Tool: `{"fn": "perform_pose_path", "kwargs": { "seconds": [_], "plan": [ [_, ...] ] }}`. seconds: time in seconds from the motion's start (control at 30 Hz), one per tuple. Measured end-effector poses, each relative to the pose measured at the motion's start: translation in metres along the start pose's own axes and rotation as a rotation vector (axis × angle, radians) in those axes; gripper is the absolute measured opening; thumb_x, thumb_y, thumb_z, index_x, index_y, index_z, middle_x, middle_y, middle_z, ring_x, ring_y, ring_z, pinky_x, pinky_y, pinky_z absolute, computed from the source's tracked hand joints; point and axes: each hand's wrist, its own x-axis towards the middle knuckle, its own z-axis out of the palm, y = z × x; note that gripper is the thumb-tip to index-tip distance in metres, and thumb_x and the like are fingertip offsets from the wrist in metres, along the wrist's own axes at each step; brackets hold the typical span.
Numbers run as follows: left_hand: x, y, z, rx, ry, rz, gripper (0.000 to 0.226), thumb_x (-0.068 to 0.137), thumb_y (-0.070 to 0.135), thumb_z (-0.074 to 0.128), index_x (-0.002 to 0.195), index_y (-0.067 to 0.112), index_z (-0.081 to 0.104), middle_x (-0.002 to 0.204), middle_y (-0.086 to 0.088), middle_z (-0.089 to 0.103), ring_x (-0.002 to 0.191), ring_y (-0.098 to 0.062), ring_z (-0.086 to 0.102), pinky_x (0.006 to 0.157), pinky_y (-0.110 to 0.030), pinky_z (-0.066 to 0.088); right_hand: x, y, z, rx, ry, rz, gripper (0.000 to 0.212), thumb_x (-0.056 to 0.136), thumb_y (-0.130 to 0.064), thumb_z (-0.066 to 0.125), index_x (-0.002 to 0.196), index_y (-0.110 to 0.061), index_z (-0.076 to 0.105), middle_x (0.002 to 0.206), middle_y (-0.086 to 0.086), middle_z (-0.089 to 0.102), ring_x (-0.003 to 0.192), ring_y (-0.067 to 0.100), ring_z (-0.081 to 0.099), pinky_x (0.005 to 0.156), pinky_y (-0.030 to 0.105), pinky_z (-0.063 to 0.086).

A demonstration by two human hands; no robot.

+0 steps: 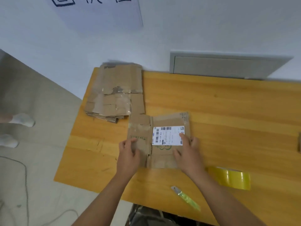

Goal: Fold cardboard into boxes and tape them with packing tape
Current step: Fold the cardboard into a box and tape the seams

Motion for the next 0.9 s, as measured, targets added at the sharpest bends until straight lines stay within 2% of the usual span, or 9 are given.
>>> {"fn": "perform_pose_path", "kwargs": {
  "seconds": [0.1,0.17,0.23,0.33,0.4,0.5,0.67,0.77,0.9],
  "plan": [
    [0.013,-0.031,0.027,0.106,0.038,-0.047,0.03,0.098,0.027,0.053,0.127,0.024,0.05,0.129,-0.006,0.041,0.078,-0.019,0.06,0.069,-0.037,0.052,0.008,0.017,0.038,-0.094,-0.019,0.026,0.069,0.094,-0.037,0.055,0.154,-0.025,0.023,0.139,0.012,0.023,0.11,0.023,0.045,0.088,0.031,0.046],
    [0.023,-0.05,0.045,0.228,0.107,-0.036,0.035,0.093,0.037,0.051,0.124,0.023,0.052,0.131,-0.011,0.041,0.102,-0.031,0.055,0.086,-0.044,0.05,0.012,0.028,0.062,-0.226,0.041,0.018,0.072,0.091,-0.045,0.053,0.153,-0.027,0.022,0.147,0.017,0.018,0.132,0.034,0.032,0.104,0.042,0.038],
    [0.031,-0.061,0.057,0.371,0.217,0.07,0.047,0.087,0.044,0.043,0.126,0.02,0.052,0.143,-0.017,0.035,0.128,-0.039,0.037,0.105,-0.054,0.036,0.015,0.033,0.078,-0.286,0.149,-0.029,0.076,0.085,-0.049,0.051,0.152,-0.026,0.025,0.16,0.022,0.007,0.146,0.041,0.014,0.113,0.055,0.023],
    [0.041,-0.063,0.068,0.463,0.27,0.366,0.05,0.093,0.044,0.045,0.14,0.025,0.047,0.158,-0.013,0.023,0.146,-0.035,0.021,0.116,-0.051,0.02,0.025,0.036,0.095,-0.335,0.254,-0.193,0.078,0.083,-0.053,0.044,0.153,-0.021,0.027,0.164,0.022,0.007,0.151,0.04,0.006,0.117,0.059,0.008],
    [0.051,-0.065,0.077,0.529,0.219,0.488,0.054,0.097,0.05,0.039,0.147,0.03,0.041,0.162,-0.008,0.022,0.15,-0.03,0.016,0.119,-0.048,0.015,0.035,0.04,0.105,-0.352,0.282,-0.292,0.073,0.087,-0.056,0.038,0.151,-0.021,0.033,0.163,0.021,0.015,0.151,0.039,0.01,0.117,0.061,0.01],
    [0.061,-0.072,0.088,0.557,0.21,0.505,0.06,0.097,0.055,0.027,0.15,0.029,0.039,0.16,-0.006,0.029,0.148,-0.027,0.02,0.121,-0.05,0.017,0.042,0.049,0.116,-0.406,0.281,-0.308,0.073,0.092,-0.061,0.03,0.153,-0.023,0.033,0.163,0.019,0.016,0.151,0.037,0.008,0.118,0.057,0.006],
    [0.055,-0.076,0.096,0.585,0.265,0.533,0.064,0.092,0.06,0.02,0.15,0.036,0.034,0.16,0.0,0.028,0.148,-0.022,0.019,0.119,-0.049,0.013,0.028,0.051,0.105,-0.539,0.189,-0.25,0.071,0.098,-0.064,0.011,0.158,-0.029,-0.007,0.162,0.015,-0.023,0.149,0.034,-0.024,0.119,0.053,-0.015],
    [0.061,-0.062,0.101,0.568,0.203,0.506,0.059,0.094,0.06,0.024,0.149,0.042,0.03,0.162,0.003,0.024,0.148,-0.022,0.016,0.119,-0.049,0.01,0.032,0.053,0.09,-0.503,0.084,-0.196,0.073,0.098,-0.067,0.017,0.157,-0.033,-0.009,0.162,0.009,-0.027,0.148,0.03,-0.027,0.12,0.05,-0.014],
    [0.047,-0.061,0.104,0.552,0.148,0.537,0.053,0.099,0.054,0.032,0.15,0.042,0.028,0.162,0.001,0.022,0.148,-0.025,0.015,0.119,-0.051,0.009,0.014,0.071,0.092,-0.476,0.082,-0.187,0.075,0.096,-0.07,0.017,0.157,-0.035,-0.009,0.162,0.006,-0.028,0.148,0.027,-0.028,0.12,0.048,-0.014]
  ]
}}
